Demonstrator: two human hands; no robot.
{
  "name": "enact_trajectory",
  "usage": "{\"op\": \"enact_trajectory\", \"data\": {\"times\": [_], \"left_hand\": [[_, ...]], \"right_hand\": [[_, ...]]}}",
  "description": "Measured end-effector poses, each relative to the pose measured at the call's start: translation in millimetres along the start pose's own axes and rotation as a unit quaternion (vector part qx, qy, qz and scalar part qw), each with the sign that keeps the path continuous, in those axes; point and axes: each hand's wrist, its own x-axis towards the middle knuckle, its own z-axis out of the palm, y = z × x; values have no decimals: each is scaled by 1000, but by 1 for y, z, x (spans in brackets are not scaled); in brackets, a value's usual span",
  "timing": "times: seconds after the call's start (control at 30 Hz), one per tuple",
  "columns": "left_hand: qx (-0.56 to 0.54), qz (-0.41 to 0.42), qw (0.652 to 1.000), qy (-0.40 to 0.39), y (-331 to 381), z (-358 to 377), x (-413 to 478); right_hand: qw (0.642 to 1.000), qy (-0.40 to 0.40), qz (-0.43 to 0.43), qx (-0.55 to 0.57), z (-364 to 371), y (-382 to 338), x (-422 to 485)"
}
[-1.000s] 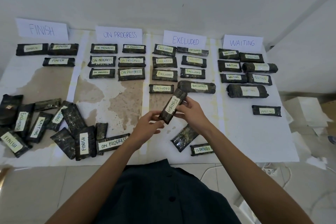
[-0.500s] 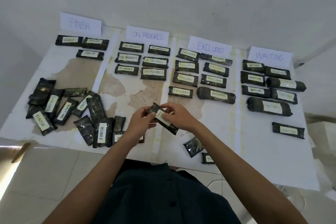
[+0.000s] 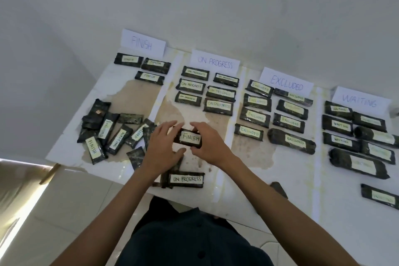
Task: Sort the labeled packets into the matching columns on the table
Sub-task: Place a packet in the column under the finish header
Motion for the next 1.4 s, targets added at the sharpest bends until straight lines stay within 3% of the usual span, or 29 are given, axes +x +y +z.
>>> {"op": "enact_trajectory", "data": {"times": [0.17, 0.3, 0.43, 0.53, 0.67, 0.87, 1.0, 1.4], "left_hand": [[133, 116, 984, -19, -50, -36, 31], [156, 153, 975, -26, -86, -61, 58], [146, 112, 981, -60, -139, -78, 91], [129, 50, 989, -61, -185, -89, 118], [130, -14, 989, -64, -241, -98, 166], [137, -26, 987, -76, -296, -92, 237], [119, -40, 990, -67, -318, -86, 266], [146, -29, 986, -70, -331, -85, 270]], "right_hand": [[997, 16, 17, 76, 23, -34, 49], [997, 26, 4, 67, 43, -51, 91], [996, 88, -7, 18, 64, -60, 132], [995, 90, 31, 11, 81, -51, 167], [993, 105, 0, -52, 108, -22, 211], [993, 70, -55, -82, 141, 15, 259], [990, 93, -72, -76, 150, 28, 265], [984, 118, -100, -83, 156, 36, 265]]}}
